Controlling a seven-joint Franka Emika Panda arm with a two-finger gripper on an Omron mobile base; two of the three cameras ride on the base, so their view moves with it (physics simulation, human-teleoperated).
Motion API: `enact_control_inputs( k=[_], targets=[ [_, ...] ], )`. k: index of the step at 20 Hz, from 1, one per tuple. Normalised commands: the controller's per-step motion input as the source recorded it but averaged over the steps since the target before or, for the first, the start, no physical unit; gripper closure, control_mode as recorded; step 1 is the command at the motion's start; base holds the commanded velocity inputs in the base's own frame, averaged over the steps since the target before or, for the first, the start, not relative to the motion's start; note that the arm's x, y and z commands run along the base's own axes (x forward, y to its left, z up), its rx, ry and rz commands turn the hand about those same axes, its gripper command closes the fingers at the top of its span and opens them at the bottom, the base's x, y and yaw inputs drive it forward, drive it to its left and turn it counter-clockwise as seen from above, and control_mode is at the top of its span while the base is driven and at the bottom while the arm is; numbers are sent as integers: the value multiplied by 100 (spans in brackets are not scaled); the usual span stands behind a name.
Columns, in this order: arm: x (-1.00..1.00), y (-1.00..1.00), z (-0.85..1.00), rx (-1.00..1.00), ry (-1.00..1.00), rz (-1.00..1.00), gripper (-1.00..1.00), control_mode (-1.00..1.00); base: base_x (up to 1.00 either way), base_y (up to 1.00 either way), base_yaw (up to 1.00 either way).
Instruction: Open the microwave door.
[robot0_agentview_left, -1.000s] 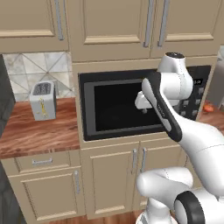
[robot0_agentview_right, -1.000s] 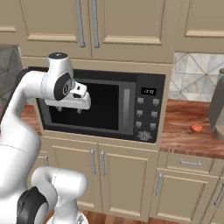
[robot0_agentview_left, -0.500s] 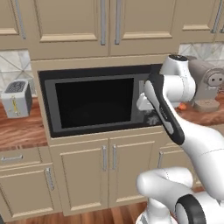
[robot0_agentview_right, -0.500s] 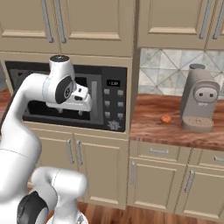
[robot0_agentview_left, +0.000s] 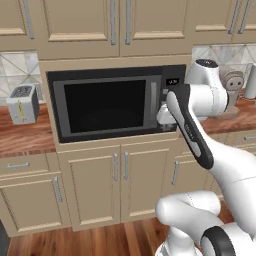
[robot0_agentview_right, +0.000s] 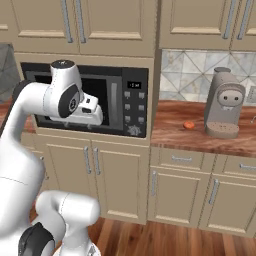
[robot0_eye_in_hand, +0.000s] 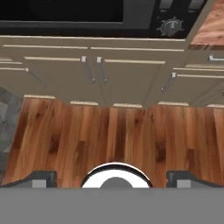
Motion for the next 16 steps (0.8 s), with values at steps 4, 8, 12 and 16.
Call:
enact_control_inputs(
  k=[4,8,12,16],
  targets=[
    [2,-2,41,5,-31,0,-100,-100,0,0,0],
    [90,-7,15,10,-26,0,-100,-100,0,0,0],
    [74,-20,0,0,3,-4,-100,-100,0,0,0],
    [63,-40,-7,0,3,-3,-100,-100,0,0,0]
  ],
)
